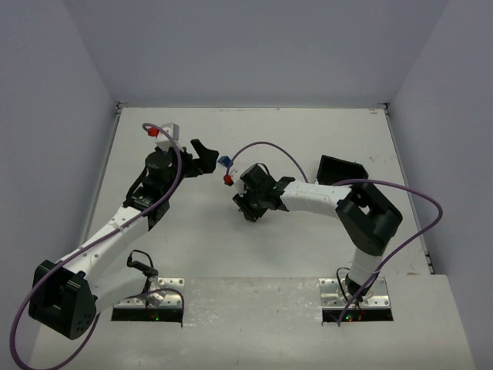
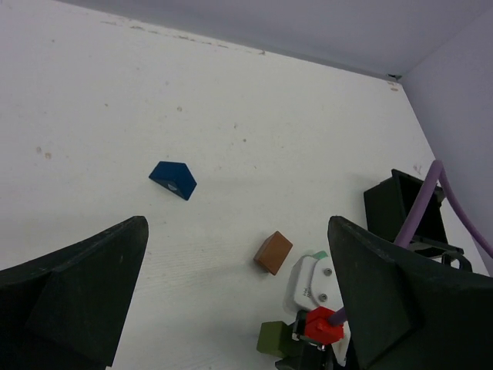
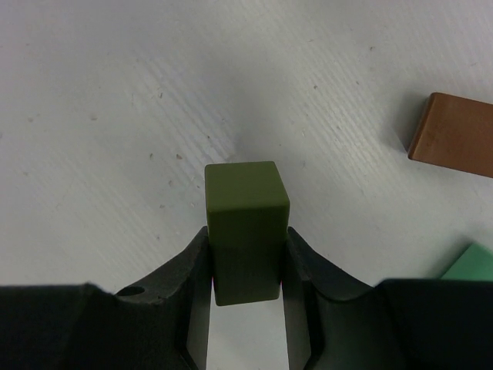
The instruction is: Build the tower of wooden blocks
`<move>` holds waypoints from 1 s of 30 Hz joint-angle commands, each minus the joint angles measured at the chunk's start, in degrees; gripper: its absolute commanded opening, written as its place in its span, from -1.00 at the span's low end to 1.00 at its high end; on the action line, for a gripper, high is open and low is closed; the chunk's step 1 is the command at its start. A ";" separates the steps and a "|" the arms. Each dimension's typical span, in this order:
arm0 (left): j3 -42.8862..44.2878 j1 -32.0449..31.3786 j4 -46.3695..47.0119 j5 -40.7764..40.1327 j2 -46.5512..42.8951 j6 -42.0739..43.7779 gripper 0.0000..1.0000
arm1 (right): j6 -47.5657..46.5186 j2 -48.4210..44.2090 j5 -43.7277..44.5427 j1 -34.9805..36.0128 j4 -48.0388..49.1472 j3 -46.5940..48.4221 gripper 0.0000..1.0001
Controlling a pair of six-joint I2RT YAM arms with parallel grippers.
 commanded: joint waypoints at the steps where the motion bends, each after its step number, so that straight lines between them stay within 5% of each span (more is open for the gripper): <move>1: -0.69 0.86 0.75 -2.43 -1.60 -1.38 1.00 | 0.16 3.08 7.64 1.89 -3.27 6.09 -0.51; 11: -0.97 1.50 0.47 -2.50 -1.51 -1.76 1.00 | 0.85 7.91 12.80 4.35 -5.94 10.36 -0.18; 26: -0.77 1.93 -0.05 -2.36 -0.99 -2.13 1.00 | -0.11 3.77 9.18 4.79 -2.65 9.28 0.48; 28: -0.84 1.87 -0.14 -2.24 -0.99 -2.11 1.00 | -0.35 2.69 8.20 4.79 -1.75 8.84 0.86; 30: -0.77 1.87 -0.33 -2.13 -0.99 -2.02 1.00 | -0.82 0.57 7.53 4.79 -0.82 8.26 0.97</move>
